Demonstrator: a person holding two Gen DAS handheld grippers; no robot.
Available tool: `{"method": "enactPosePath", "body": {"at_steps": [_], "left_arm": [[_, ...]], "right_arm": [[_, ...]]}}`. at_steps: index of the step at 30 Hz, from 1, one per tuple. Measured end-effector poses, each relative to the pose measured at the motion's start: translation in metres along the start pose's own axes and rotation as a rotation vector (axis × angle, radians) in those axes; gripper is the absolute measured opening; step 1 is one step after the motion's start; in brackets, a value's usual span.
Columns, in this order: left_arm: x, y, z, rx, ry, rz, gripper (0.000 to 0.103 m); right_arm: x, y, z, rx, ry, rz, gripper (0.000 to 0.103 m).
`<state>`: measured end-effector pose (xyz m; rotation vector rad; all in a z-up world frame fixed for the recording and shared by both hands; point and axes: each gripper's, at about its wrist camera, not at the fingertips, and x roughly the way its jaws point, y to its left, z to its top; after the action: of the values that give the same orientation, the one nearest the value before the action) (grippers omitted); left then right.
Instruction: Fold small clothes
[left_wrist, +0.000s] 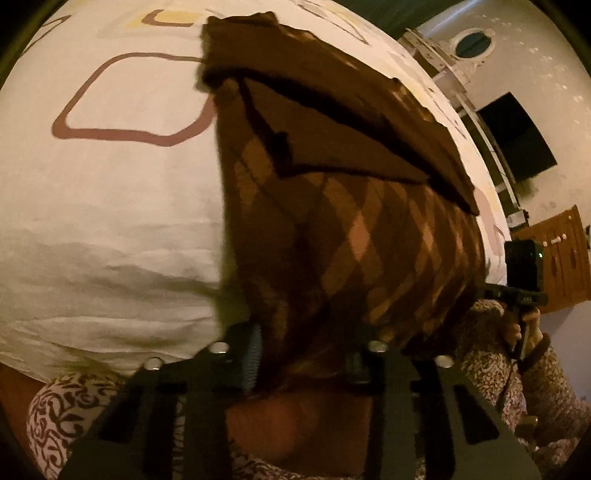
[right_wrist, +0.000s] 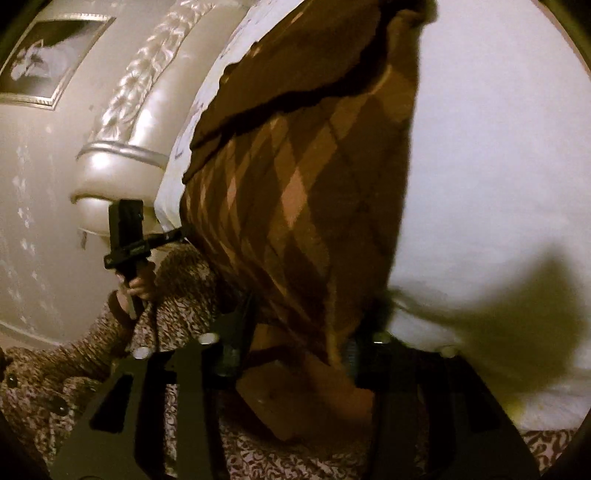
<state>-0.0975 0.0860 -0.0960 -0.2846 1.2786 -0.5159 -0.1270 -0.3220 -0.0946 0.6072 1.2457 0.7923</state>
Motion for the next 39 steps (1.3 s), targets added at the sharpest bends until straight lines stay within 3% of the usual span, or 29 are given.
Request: {"method": "enactPosePath", "body": {"at_steps": [2,3,7,11,14,18,22,28,33,35,39], "left_arm": [[0.001,0.005,0.0,-0.022,0.009,-0.011,0.008],[0.001,0.007,0.0,-0.031,0.019,-0.025,0.006],[-0.012,0.012,0.001,-0.047,-0.027,-0.058,0.005],[-0.039,0.015,0.017,-0.088,-0.108,-0.128,0.005],[-0.057,0.015,0.04,-0.105,-0.179,-0.155,0.005],[-0.059,0.022,0.084,-0.16,-0.234,-0.164,0.005],[-0.034,0.033,0.12,-0.21,-0.233,-0.134,0.004],[0.001,0.052,0.137,-0.234,-0.175,-0.092,0.004],[-0.02,0.057,0.127,-0.211,-0.208,-0.135,0.009],[-0.034,0.061,0.115,-0.199,-0.223,-0.124,0.031],[-0.05,0.066,0.076,-0.178,-0.195,-0.128,0.037]], "right_arm": [[0.001,0.001,0.001,-0.002,0.001,-0.007,0.012],[-0.001,0.002,0.0,-0.006,-0.007,-0.002,0.008],[-0.015,0.009,-0.002,-0.014,-0.057,0.048,0.005],[-0.042,0.017,0.006,-0.013,-0.166,0.114,0.005],[-0.062,0.019,0.022,-0.003,-0.247,0.173,0.005],[-0.079,0.013,0.052,0.021,-0.347,0.189,0.003],[-0.078,-0.014,0.09,0.106,-0.414,0.158,0.003],[-0.046,-0.051,0.108,0.227,-0.378,0.085,0.003],[-0.058,-0.052,0.094,0.247,-0.387,0.147,0.011],[-0.07,-0.048,0.085,0.227,-0.384,0.134,0.026],[-0.088,-0.038,0.052,0.179,-0.337,0.112,0.034]]}}
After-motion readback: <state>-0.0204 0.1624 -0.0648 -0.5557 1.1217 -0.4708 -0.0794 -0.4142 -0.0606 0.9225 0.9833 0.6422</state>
